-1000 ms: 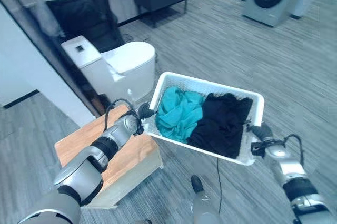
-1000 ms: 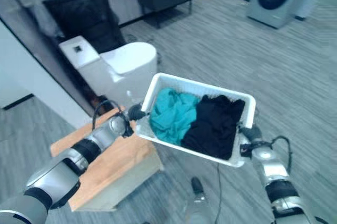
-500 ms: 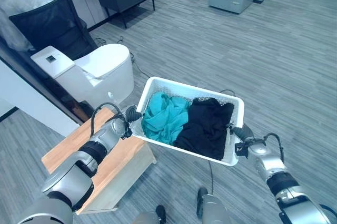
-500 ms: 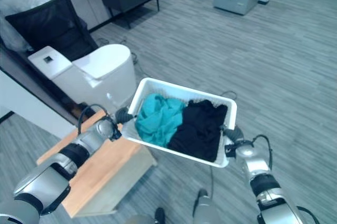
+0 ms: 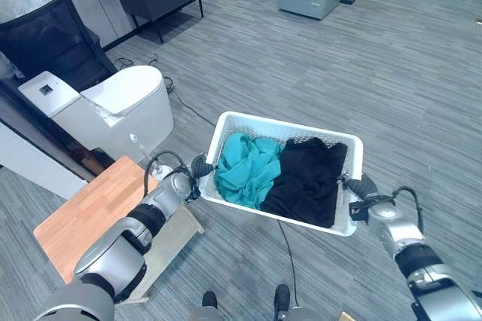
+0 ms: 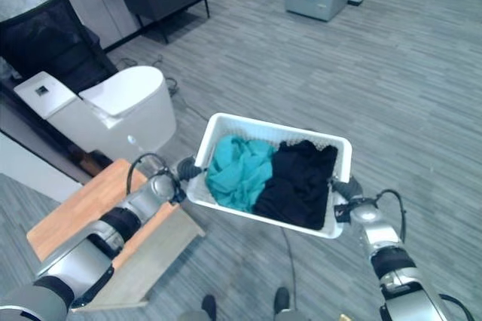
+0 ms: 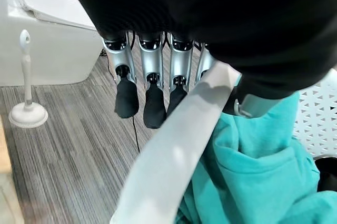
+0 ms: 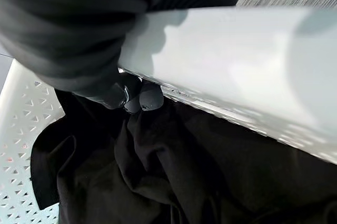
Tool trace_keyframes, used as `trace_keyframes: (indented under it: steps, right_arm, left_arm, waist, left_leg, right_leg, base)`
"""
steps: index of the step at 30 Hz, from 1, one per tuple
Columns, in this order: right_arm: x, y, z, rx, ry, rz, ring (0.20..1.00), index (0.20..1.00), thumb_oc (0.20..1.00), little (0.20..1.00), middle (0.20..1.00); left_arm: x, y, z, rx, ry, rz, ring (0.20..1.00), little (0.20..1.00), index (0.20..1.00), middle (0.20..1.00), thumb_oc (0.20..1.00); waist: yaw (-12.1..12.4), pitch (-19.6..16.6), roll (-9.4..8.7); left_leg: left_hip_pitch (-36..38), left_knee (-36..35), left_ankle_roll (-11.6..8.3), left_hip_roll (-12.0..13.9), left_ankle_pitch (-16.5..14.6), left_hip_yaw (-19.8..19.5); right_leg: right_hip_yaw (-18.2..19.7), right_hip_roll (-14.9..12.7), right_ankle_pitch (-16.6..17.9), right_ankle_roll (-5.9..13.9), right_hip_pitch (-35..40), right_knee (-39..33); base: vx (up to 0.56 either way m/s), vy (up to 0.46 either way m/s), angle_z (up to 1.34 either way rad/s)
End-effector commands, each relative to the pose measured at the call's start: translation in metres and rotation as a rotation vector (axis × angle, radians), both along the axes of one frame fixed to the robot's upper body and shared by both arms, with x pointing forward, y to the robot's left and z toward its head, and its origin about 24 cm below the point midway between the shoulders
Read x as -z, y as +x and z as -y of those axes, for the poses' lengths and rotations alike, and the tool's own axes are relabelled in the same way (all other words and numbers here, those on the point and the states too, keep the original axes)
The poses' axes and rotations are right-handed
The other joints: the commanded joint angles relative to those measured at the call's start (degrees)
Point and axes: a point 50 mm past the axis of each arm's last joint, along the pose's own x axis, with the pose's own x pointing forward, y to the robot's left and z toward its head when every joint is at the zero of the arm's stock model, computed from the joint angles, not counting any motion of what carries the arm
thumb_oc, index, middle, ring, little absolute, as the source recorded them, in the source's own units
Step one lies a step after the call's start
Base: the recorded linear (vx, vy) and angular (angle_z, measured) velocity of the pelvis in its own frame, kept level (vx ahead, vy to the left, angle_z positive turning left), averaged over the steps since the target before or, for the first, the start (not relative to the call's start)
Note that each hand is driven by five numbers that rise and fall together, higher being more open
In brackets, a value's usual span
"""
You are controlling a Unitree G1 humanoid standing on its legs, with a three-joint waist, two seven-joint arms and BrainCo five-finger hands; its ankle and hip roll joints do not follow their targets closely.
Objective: Grab the laundry basket,head to the washer,open it,put in the laundry and shut it.
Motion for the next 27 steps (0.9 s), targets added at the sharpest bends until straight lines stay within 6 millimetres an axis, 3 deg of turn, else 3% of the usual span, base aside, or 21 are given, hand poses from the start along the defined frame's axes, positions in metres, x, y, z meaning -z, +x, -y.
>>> trace_keyframes:
  steps: [1, 3, 5, 6, 7, 8, 10, 11, 15, 17, 20, 21, 22, 23, 24, 25, 26, 27]
  right_arm:
    - [-0.051, 0.024, -0.028, -0.140, 0.049, 0.274, 0.200, 0.200, 0.200, 0.200, 0.200]
    - [-0.052, 0.023, -0.027, -0.134, 0.059, 0.286, 0.200, 0.200, 0.200, 0.200, 0.200]
    - [-0.051, 0.022, -0.026, -0.131, 0.056, 0.276, 0.200, 0.200, 0.200, 0.200, 0.200]
    - [-0.051, 0.021, -0.025, -0.133, 0.042, 0.271, 0.200, 0.200, 0.200, 0.200, 0.200]
    - [-0.051, 0.021, -0.025, -0.133, 0.042, 0.272, 0.200, 0.200, 0.200, 0.200, 0.200]
    - [-0.052, 0.022, -0.028, -0.147, 0.042, 0.273, 0.200, 0.200, 0.200, 0.200, 0.200]
    - [-0.051, 0.021, -0.034, -0.172, 0.056, 0.272, 0.200, 0.200, 0.200, 0.200, 0.200]
    - [-0.047, 0.022, -0.039, -0.184, 0.067, 0.264, 0.200, 0.200, 0.200, 0.200, 0.200]
    - [-0.045, 0.025, -0.047, -0.199, 0.077, 0.262, 0.200, 0.200, 0.200, 0.200, 0.200]
    - [-0.037, 0.022, -0.057, -0.226, 0.099, 0.237, 0.200, 0.200, 0.200, 0.200, 0.200]
    - [-0.033, 0.020, -0.065, -0.250, 0.120, 0.235, 0.200, 0.200, 0.200, 0.200, 0.200]
    - [-0.025, 0.014, -0.071, -0.263, 0.142, 0.222, 0.200, 0.200, 0.200, 0.200, 0.200]
    - [-0.025, 0.013, -0.071, -0.263, 0.142, 0.222, 0.200, 0.200, 0.200, 0.200, 0.200]
    - [-0.022, 0.012, -0.075, -0.275, 0.150, 0.216, 0.200, 0.200, 0.200, 0.200, 0.200]
    - [-0.020, 0.013, -0.081, -0.291, 0.148, 0.208, 0.200, 0.200, 0.200, 0.200, 0.200]
    - [-0.020, 0.013, -0.081, -0.292, 0.148, 0.209, 0.200, 0.200, 0.200, 0.200, 0.200]
    - [-0.020, 0.015, -0.083, -0.293, 0.142, 0.204, 0.200, 0.200, 0.200, 0.200, 0.200]
    - [-0.021, 0.017, -0.084, -0.292, 0.134, 0.205, 0.200, 0.200, 0.200, 0.200, 0.200]
  left_arm:
    - [-0.060, 0.028, 0.023, 0.078, -0.026, 0.207, 0.200, 0.200, 0.200, 0.200, 0.200]
    - [-0.065, 0.031, 0.020, 0.070, -0.013, 0.220, 0.200, 0.200, 0.200, 0.200, 0.200]
    - [-0.067, 0.031, 0.020, 0.073, -0.018, 0.223, 0.200, 0.200, 0.200, 0.200, 0.200]
    - [-0.069, 0.032, 0.017, 0.063, -0.024, 0.228, 0.200, 0.200, 0.200, 0.200, 0.200]
    - [-0.069, 0.032, 0.017, 0.063, -0.024, 0.228, 0.200, 0.200, 0.200, 0.200, 0.200]
    - [-0.068, 0.031, 0.014, 0.059, -0.020, 0.227, 0.200, 0.200, 0.200, 0.200, 0.200]
    - [-0.067, 0.030, 0.009, 0.053, -0.014, 0.226, 0.200, 0.200, 0.200, 0.200, 0.200]
    - [-0.062, 0.028, 0.010, 0.056, -0.027, 0.215, 0.200, 0.200, 0.200, 0.200, 0.200]
    - [-0.060, 0.027, 0.003, 0.042, -0.021, 0.209, 0.200, 0.200, 0.200, 0.200, 0.200]
    - [-0.055, 0.022, -0.005, 0.030, -0.037, 0.201, 0.200, 0.200, 0.200, 0.200, 0.200]
    - [-0.051, 0.019, -0.010, 0.019, -0.037, 0.195, 0.200, 0.200, 0.200, 0.200, 0.200]
    - [-0.047, 0.016, -0.016, 0.015, -0.032, 0.191, 0.200, 0.200, 0.200, 0.200, 0.200]
    - [-0.047, 0.016, -0.016, 0.016, -0.031, 0.191, 0.200, 0.200, 0.200, 0.200, 0.200]
    - [-0.046, 0.014, -0.017, 0.015, -0.035, 0.195, 0.200, 0.200, 0.200, 0.200, 0.200]
    - [-0.043, 0.012, -0.021, 0.008, -0.027, 0.189, 0.200, 0.200, 0.200, 0.200, 0.200]
    - [-0.043, 0.012, -0.021, 0.008, -0.027, 0.189, 0.200, 0.200, 0.200, 0.200, 0.200]
    - [-0.043, 0.012, -0.021, 0.004, -0.026, 0.192, 0.200, 0.200, 0.200, 0.200, 0.200]
    - [-0.042, 0.014, -0.020, -0.001, -0.017, 0.191, 0.200, 0.200, 0.200, 0.200, 0.200]
  waist:
    - [0.53, -1.34, -2.93]
    - [0.70, -0.20, -4.68]
    - [0.79, 0.45, -5.43]
    - [1.69, 1.16, -5.52]
    - [1.68, 1.05, -5.51]
    - [2.92, 1.25, -5.17]
    - [4.53, 1.27, -3.99]
    - [5.65, 1.48, -3.37]
    - [7.15, 1.08, -3.53]
    - [7.98, -1.09, -3.70]
    - [8.99, -2.35, -4.94]
    - [9.58, -3.53, -7.16]
    - [9.73, -3.73, -6.94]
    - [9.92, -4.03, -8.04]
    - [9.92, -4.20, -8.33]
    - [10.06, -4.34, -8.06]
    - [9.67, -4.04, -7.61]
    - [8.36, -3.12, -6.88]
  left_leg:
    - [-2.93, -0.01, 1.41, 0.59, -1.88, 0.44]
    - [-6.46, 8.55, 1.73, 3.76, -0.02, -1.10]
    - [-8.06, 13.64, 3.52, 4.72, 0.66, -0.37]
    - [-10.93, 16.04, 4.45, 1.75, -1.50, -0.81]
    - [-11.13, 16.00, 4.51, 1.74, -1.35, -0.81]
    - [-12.97, 14.94, 4.86, -2.97, -3.15, -2.76]
    - [-14.96, 10.53, 4.11, -6.55, -0.95, -4.73]
    - [-17.81, 5.80, 3.74, -7.35, 1.32, -1.41]
    - [-18.55, 1.61, 3.96, -8.94, 1.62, 0.81]
    - [-17.19, 0.35, 5.70, -8.57, 2.12, 4.10]
    - [-17.26, 2.31, 6.20, -10.00, 3.37, 2.40]
    - [-15.98, 3.94, 7.26, -12.38, 1.98, 1.30]
    - [-16.17, 3.90, 7.22, -12.05, 2.11, 1.32]
    - [-15.13, 4.35, 8.03, -13.21, 0.97, 1.84]
    - [-12.43, 3.94, 9.45, -13.93, -0.57, 1.77]
    - [-12.58, 3.85, 9.40, -13.57, -0.41, 1.82]
    - [-11.18, 3.38, 9.99, -13.28, -1.16, 1.14]
    - [-8.82, 3.04, 10.83, -12.72, -2.61, 0.22]
  right_leg:
    - [4.14, -3.30, -11.54, 3.67, 0.57, 9.80]
    - [5.45, -1.65, -11.40, 2.19, 1.32, 10.18]
    - [5.61, -0.77, -11.59, 1.30, 2.11, 10.01]
    - [6.02, -0.09, -12.14, 1.02, 2.81, 10.27]
    - [6.01, -0.09, -12.01, 1.04, 2.61, 10.24]
    - [7.03, 0.86, -12.80, 0.87, 3.48, 10.50]
    - [8.14, 2.71, -14.06, 0.73, 4.72, 11.12]
    - [8.03, 3.80, -16.12, 0.19, 6.37, 12.43]
    - [9.27, 4.66, -18.60, 0.14, 8.23, 13.89]
    - [10.45, 4.55, -20.81, 0.66, 11.36, 15.66]
    - [11.52, 3.54, -20.30, 1.31, 12.77, 16.46]
    - [11.60, 0.94, -15.41, 3.72, 12.78, 19.56]
    - [11.77, 1.22, -15.09, 3.67, 12.59, 19.36]
    - [12.00, -0.21, -10.03, 5.76, 12.23, 22.87]
    - [12.61, -1.78, -1.91, 9.54, 9.11, 31.42]
    - [12.77, -1.46, -1.59, 9.48, 8.90, 31.27]
    - [13.26, -1.55, 1.33, 10.55, 6.96, 35.48]
    - [13.97, -1.17, 1.84, 10.50, 3.45, 41.59]
  base:
    - [0.02, -0.236, 0.33]
    - [0.02, -0.324, 0.10]
    - [0.06, -0.262, -0.11]
    - [0.08, -0.180, -0.23]
    - [0.16, -0.126, -0.18]
    - [0.17, -0.048, -0.13]
    - [0.33, -0.087, -0.30]
    - [0.31, -0.074, -0.57]
    - [0.32, -0.038, -0.23]
    - [0.60, 0.038, -0.44]
    - [0.51, 0.055, -0.30]
    - [0.53, 0.083, -0.23]
    - [0.50, 0.103, -0.26]
    - [0.41, 0.119, -0.30]
    - [0.41, 0.119, -0.34]
    - [0.34, 0.104, -0.27]
    - [0.28, 0.060, -0.27]
    - [0.29, 0.057, -0.07]
